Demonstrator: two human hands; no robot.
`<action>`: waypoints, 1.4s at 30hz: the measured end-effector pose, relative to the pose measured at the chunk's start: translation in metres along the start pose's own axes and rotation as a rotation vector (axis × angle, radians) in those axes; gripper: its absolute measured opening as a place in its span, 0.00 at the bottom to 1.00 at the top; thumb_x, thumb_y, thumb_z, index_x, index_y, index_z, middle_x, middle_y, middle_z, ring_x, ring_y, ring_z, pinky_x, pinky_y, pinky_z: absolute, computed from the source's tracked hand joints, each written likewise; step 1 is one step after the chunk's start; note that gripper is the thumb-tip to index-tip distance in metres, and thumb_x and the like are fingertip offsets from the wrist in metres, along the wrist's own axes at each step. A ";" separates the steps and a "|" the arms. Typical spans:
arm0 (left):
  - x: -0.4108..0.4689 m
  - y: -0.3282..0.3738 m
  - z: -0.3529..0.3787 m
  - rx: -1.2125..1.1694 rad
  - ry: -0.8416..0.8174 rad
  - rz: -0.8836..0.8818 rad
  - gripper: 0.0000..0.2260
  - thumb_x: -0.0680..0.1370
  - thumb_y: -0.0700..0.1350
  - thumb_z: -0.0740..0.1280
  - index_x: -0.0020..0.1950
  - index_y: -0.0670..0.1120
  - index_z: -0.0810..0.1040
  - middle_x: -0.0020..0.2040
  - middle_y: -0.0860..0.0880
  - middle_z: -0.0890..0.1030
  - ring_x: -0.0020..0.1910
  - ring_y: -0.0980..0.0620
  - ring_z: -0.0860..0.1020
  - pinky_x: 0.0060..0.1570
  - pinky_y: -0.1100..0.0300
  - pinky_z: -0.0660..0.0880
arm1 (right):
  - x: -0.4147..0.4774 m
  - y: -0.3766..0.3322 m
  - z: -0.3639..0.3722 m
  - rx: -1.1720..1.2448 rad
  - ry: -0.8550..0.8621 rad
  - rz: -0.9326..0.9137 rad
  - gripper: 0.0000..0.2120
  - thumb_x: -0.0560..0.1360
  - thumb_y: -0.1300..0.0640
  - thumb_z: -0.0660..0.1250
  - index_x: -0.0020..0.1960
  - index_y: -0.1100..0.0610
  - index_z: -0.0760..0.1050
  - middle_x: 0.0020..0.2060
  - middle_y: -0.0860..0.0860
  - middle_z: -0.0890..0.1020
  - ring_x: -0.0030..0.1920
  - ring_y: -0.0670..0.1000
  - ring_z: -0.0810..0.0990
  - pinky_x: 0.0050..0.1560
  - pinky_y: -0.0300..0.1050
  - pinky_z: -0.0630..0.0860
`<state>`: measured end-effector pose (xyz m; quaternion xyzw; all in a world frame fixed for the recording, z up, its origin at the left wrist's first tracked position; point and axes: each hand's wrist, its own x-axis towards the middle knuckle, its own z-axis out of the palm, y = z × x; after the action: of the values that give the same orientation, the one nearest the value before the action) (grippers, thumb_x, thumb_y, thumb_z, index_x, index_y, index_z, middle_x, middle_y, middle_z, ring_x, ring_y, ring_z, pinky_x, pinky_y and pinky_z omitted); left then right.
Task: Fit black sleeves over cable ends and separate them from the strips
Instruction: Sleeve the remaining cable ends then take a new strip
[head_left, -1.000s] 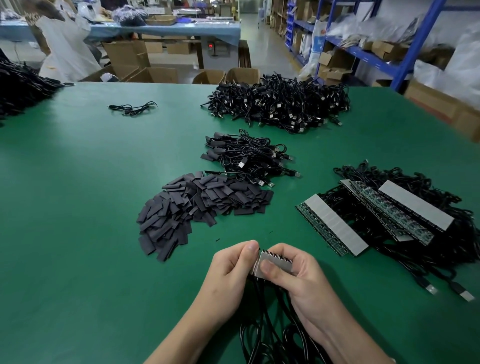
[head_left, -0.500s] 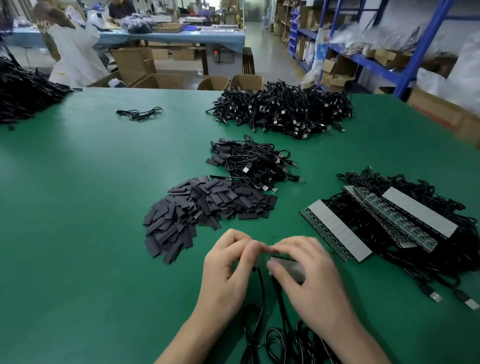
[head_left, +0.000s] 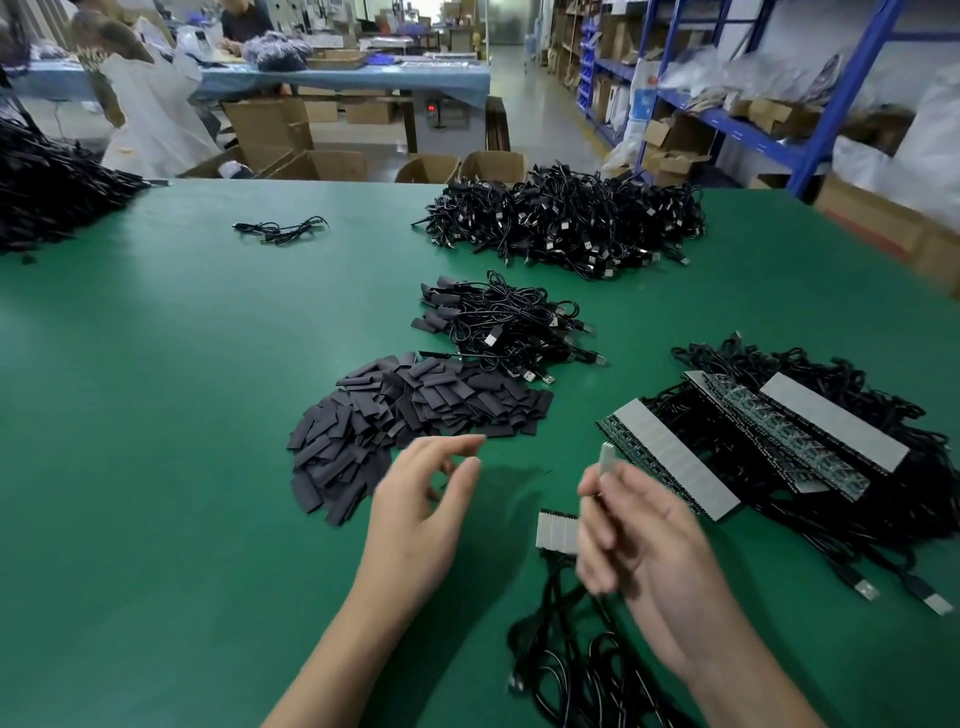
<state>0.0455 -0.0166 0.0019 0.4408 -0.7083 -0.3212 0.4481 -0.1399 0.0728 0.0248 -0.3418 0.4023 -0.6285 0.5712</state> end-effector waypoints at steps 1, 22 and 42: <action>0.004 -0.003 -0.008 0.067 0.021 -0.009 0.10 0.82 0.43 0.68 0.57 0.58 0.83 0.52 0.60 0.82 0.54 0.56 0.79 0.45 0.66 0.73 | -0.001 -0.008 -0.005 0.104 0.030 0.014 0.09 0.79 0.53 0.67 0.44 0.58 0.80 0.29 0.52 0.69 0.23 0.47 0.66 0.23 0.38 0.69; 0.009 -0.033 -0.088 0.613 -0.020 -0.370 0.13 0.70 0.44 0.80 0.46 0.59 0.80 0.40 0.60 0.82 0.41 0.58 0.80 0.42 0.56 0.77 | 0.004 0.009 -0.009 -1.421 -0.063 -0.119 0.13 0.84 0.43 0.59 0.42 0.45 0.69 0.31 0.43 0.75 0.33 0.43 0.74 0.34 0.38 0.70; 0.011 -0.039 -0.094 0.512 -0.016 -0.315 0.14 0.69 0.45 0.82 0.44 0.62 0.82 0.38 0.64 0.83 0.40 0.60 0.81 0.44 0.52 0.81 | 0.002 0.025 -0.024 -1.163 0.025 -0.149 0.10 0.80 0.41 0.67 0.47 0.43 0.68 0.37 0.39 0.81 0.34 0.43 0.77 0.35 0.40 0.73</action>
<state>0.1424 -0.0482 0.0091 0.6414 -0.6926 -0.2012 0.2616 -0.1503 0.0734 -0.0078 -0.6191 0.6625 -0.3471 0.2394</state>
